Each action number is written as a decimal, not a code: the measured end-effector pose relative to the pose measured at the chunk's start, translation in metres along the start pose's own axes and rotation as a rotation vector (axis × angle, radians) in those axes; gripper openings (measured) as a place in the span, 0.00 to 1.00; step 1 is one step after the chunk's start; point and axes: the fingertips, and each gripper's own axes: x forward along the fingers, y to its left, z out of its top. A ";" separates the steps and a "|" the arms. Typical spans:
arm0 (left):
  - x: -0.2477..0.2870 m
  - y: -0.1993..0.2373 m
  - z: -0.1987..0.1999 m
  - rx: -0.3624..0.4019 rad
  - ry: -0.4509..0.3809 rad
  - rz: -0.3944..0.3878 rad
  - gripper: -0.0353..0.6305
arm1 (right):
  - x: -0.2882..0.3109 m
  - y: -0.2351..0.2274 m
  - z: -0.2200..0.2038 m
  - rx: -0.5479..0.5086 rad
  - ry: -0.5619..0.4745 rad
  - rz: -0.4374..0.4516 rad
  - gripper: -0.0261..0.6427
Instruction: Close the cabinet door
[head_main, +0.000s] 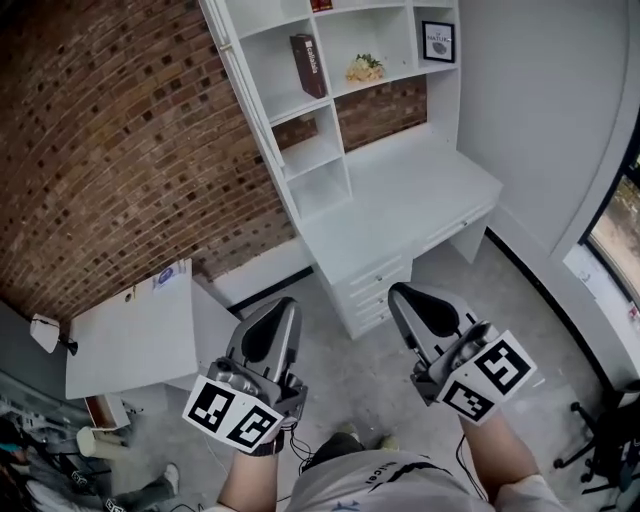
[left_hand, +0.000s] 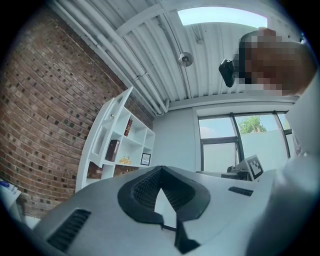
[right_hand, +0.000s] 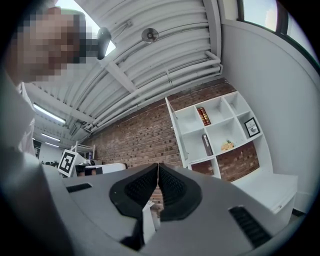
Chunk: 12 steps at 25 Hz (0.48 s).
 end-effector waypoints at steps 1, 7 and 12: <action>0.001 0.001 0.003 0.004 -0.004 0.001 0.07 | 0.001 0.001 0.000 -0.004 -0.001 0.004 0.07; 0.022 0.007 0.005 0.014 -0.012 -0.010 0.07 | 0.018 -0.009 0.007 -0.033 -0.005 0.014 0.07; 0.043 0.033 0.000 0.007 -0.018 -0.019 0.07 | 0.045 -0.022 -0.001 -0.036 0.009 0.023 0.07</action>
